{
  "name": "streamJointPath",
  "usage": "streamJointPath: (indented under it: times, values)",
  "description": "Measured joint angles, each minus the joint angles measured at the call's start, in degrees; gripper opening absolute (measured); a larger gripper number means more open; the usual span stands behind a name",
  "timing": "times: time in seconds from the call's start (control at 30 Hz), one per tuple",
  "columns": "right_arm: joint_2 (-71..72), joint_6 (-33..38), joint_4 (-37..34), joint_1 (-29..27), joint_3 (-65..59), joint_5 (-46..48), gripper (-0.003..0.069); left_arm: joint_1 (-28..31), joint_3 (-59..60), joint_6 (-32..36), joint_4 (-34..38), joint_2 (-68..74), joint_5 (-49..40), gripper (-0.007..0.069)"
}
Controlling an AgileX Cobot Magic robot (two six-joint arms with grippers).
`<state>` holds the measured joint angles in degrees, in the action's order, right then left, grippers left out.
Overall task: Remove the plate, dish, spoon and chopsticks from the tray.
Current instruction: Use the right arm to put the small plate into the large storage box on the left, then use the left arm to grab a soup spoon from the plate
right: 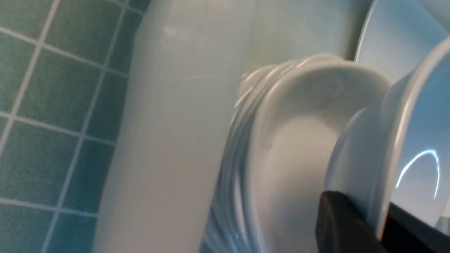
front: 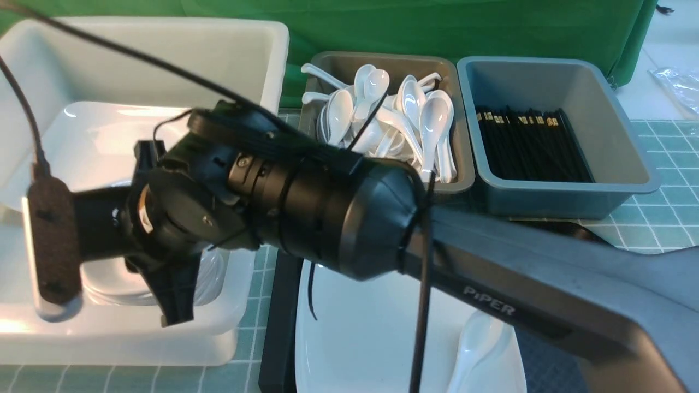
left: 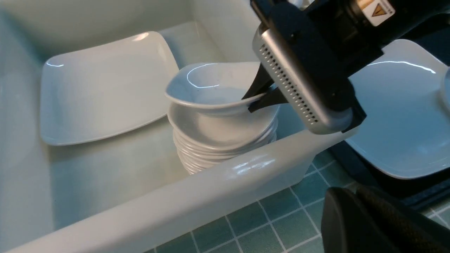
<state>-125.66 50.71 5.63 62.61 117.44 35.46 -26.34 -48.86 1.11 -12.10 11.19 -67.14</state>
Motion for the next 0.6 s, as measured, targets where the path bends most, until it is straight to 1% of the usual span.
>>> streamJointPath:
  times: [0.03, 0.1, 0.13, 0.17, 0.2, 0.23, 0.27, 0.3, 0.33, 0.37, 0.4, 0.43, 0.47, 0.5, 0.53, 0.57, 0.6]
  values:
    - [-0.01, 0.0, 0.36, -0.05, 0.0, 0.0, 0.0106, 0.0, 0.0, 0.0, 0.37, 0.0, 0.2, 0.0017]
    - [-0.01, 0.0, 0.98, -0.13, 0.06, 0.08, 0.0183, 0.0, 0.0, 0.11, 1.33, 0.0, 0.58, 0.0017]
    - [-0.01, 0.0, 1.24, -0.13, 0.14, 0.34, 0.024, 0.0, 0.0, 0.18, 1.74, 0.0, 0.73, 0.0017]
    - [0.12, 0.0, 1.74, -0.13, 0.37, 1.32, 0.0314, 0.0, 0.0, 0.24, 2.15, 0.0, 0.84, 0.0017]
    - [0.17, 0.0, 1.94, -0.13, 0.43, 1.82, 0.0325, 0.0, 0.0, 0.32, 2.45, 0.0, 0.9, 0.0017]
    - [0.48, -0.09, 3.25, -0.13, 0.5, 4.38, 0.0421, 0.0, 0.0, 0.5, 3.1, 0.0, 1.2, 0.0017]
    - [0.54, -0.11, 3.45, -0.13, 0.5, 4.75, 0.0429, 0.0, 0.0, 0.62, 3.29, 0.0, 1.2, 0.0017]
    - [1.47, -1.17, 5.21, -0.13, 0.5, 8.95, 0.048, 0.0, 0.0, 0.84, 3.84, 0.0, 1.35, 0.0017]
    - [2.22, -2.23, 6.26, -0.13, 0.5, 11.37, 0.0491, 0.0, 0.0, 0.89, 4.26, 0.0, 1.51, 0.0017]
    - [2.22, -2.51, 6.26, -0.13, 0.5, 11.37, 0.0491, 0.0, 0.0, 0.97, 4.4, 0.0, 1.69, 0.0017]
    - [4.02, -5.02, 7.47, -0.13, 0.5, 14.99, 0.0487, 0.0, 0.06, 1.41, 5.38, 0.06, 2.67, 0.0017]
    - [4.51, -5.62, 7.62, -0.13, 0.5, 15.77, 0.048, 0.0, 0.06, 1.49, 5.38, 0.06, 2.79, 0.0017]
    - [7.17, -8.16, 8.08, -0.13, 0.5, 20.22, 0.0449, 0.0, 0.06, 2.11, 6.97, 0.88, 4.0, 0.0017]
    - [7.46, -8.16, 8.19, -0.13, 0.5, 20.73, 0.0444, 0.0, 0.06, 2.15, 6.97, 0.88, 4.0, 0.0017]
    - [9.62, -10.3, 8.39, -0.13, 0.55, 24.25, 0.0395, 0.0, 0.06, 2.7, 8.31, 2.4, 5.06, 0.0017]
    - [10.24, -10.9, 8.48, -0.13, 0.56, 25.29, 0.0388, 0.0, 0.06, 2.75, 8.5, 2.64, 5.19, 0.0017]
    - [12.3, -13.33, 8.79, -0.13, 0.56, 28.91, 0.0332, 0.0, 0.06, 3.33, 9.6, 4.64, 6.06, 0.0017]
